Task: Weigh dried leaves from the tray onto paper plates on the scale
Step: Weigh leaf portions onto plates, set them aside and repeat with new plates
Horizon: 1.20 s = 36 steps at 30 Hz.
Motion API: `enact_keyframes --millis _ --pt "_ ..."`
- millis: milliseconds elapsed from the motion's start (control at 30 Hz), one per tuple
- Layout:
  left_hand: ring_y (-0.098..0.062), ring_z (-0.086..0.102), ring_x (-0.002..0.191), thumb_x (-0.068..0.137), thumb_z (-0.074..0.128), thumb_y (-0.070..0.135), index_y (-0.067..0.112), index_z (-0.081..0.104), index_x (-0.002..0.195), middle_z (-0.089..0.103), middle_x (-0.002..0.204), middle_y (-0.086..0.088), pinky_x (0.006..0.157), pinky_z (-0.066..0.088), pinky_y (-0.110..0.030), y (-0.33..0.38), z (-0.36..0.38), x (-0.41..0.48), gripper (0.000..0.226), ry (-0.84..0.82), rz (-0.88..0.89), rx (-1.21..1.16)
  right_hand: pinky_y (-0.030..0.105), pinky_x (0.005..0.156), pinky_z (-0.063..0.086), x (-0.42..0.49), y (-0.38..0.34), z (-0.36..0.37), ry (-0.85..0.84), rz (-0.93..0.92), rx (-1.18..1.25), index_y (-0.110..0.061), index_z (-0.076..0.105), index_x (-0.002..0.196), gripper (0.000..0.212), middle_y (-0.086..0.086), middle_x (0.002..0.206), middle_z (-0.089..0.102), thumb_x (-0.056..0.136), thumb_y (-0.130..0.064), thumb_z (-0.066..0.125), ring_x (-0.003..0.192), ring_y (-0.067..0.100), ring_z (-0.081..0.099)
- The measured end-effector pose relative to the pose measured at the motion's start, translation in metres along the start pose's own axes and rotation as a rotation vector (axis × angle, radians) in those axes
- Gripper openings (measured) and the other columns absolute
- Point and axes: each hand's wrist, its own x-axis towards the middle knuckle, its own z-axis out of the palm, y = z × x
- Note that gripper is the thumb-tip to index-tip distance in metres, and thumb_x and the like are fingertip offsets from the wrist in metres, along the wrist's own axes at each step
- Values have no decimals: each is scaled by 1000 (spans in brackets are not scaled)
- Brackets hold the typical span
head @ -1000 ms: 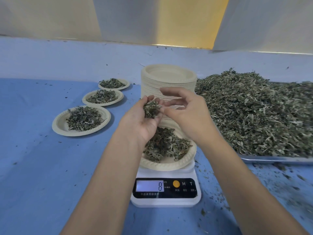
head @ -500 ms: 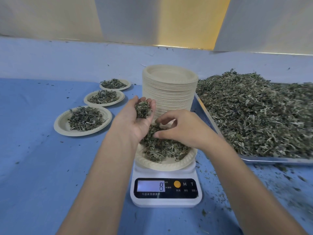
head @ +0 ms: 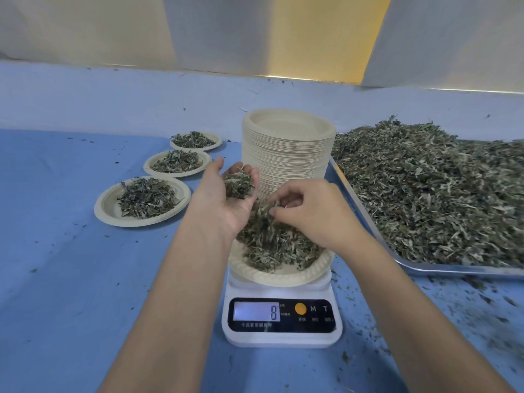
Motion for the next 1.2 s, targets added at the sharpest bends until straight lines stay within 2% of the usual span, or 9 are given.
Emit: enact_keyframes --millis 100,200,267,367,467,600,767,1133,1200 --pt "-23 56 71 97 46 35 0 56 81 58 72 -14 70 53 -28 2 -1 2 40 -8 21 51 17 64 51 3 0 -6 97 37 171 -32 70 73 17 -11 66 67 76 -17 76 61 -4 59" --pt "-24 55 74 98 41 36 -1 57 86 56 79 -15 71 52 -29 1 -4 4 41 -6 14 57 35 81 57 3 -1 -8 167 61 295 -28 72 78 12 -4 75 71 76 -17 76 75 9 67" --pt "-22 54 73 101 36 32 0 56 88 56 82 -15 70 51 -30 -1 -4 5 40 -9 0 85 39 83 56 3 -3 -8 186 58 334 -26 73 80 11 -3 76 72 76 -16 76 77 12 68" --pt "-23 57 83 102 33 26 1 57 86 58 93 -16 79 50 -32 -7 -3 5 37 -9 -31 132 36 80 58 3 -4 -7 187 43 361 -29 72 75 15 -7 70 70 75 -14 77 72 8 67" --pt "-22 59 79 101 33 24 6 55 90 60 90 -13 78 49 -34 -16 0 2 31 -41 -63 222 29 74 57 4 -6 -6 187 24 371 -31 71 72 19 -13 65 68 75 -12 76 67 3 64" --pt "-29 62 104 97 40 38 8 55 111 62 119 -17 96 47 -39 -22 4 -1 36 -145 -129 308 11 61 48 1 -10 -4 195 -29 314 -35 70 75 23 -23 60 64 76 -13 74 60 -7 58" --pt "-16 64 58 92 56 23 6 58 87 64 71 -11 64 56 -27 -30 8 -6 17 -162 -99 385 11 58 46 0 -12 1 219 -55 236 -36 68 78 24 -18 60 61 77 -13 74 59 -4 56" --pt "-26 60 89 98 46 12 5 53 83 56 88 -18 88 49 -37 -29 6 -2 18 -82 -64 266 11 61 49 0 -13 4 249 -4 312 -28 70 85 21 -12 69 65 75 -11 77 63 -5 59" --pt "-25 61 85 98 47 14 5 54 81 59 85 -17 88 49 -37 -29 7 -4 21 -107 -67 273 12 61 50 1 -13 4 270 19 329 -25 67 84 21 -10 71 66 74 -11 78 63 -4 61"
